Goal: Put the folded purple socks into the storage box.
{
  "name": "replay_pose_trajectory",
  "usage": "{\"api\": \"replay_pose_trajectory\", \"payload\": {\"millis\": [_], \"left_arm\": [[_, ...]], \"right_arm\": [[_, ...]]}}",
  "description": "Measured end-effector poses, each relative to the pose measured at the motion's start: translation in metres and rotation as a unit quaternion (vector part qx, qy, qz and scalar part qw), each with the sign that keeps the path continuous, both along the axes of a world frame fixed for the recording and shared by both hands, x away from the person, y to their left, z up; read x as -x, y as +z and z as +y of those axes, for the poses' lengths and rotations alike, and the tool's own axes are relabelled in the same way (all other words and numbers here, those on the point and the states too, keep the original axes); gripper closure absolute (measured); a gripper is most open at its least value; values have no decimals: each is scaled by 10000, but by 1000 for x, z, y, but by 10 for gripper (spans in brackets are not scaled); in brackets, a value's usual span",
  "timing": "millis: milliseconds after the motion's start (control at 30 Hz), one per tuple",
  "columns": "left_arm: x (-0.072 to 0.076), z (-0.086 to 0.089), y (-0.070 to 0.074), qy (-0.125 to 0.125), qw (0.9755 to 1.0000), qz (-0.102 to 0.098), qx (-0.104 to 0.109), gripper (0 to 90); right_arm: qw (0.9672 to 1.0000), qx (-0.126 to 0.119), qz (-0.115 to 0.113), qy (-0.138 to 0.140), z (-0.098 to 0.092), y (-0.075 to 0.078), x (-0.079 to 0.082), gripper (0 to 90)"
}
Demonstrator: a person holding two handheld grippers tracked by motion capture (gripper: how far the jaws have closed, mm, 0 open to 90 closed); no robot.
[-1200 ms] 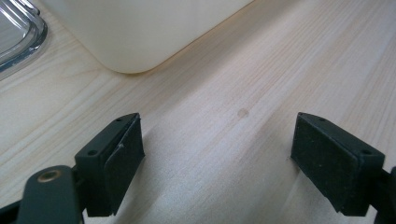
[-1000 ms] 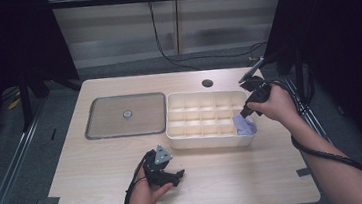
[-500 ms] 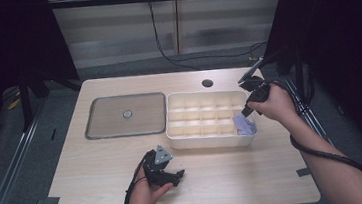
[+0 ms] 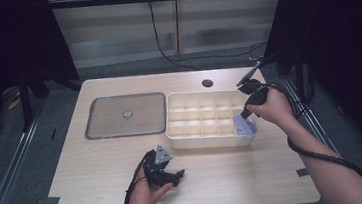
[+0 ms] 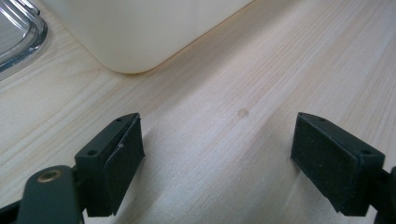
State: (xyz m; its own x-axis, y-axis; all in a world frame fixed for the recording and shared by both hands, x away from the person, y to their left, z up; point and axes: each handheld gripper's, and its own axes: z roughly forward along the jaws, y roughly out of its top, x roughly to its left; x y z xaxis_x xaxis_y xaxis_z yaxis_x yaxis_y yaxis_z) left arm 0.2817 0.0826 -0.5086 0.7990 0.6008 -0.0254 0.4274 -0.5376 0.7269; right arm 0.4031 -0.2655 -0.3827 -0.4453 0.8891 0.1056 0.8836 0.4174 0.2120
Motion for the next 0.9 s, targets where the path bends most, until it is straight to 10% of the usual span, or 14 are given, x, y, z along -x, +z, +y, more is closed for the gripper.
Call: {"api": "replay_pose_trajectory", "payload": {"millis": [900], "left_arm": [[0, 0, 0, -16, 10000, 3, -26, 164]], "right_arm": [[9997, 29, 220, 27, 1, -28, 5, 900]]}}
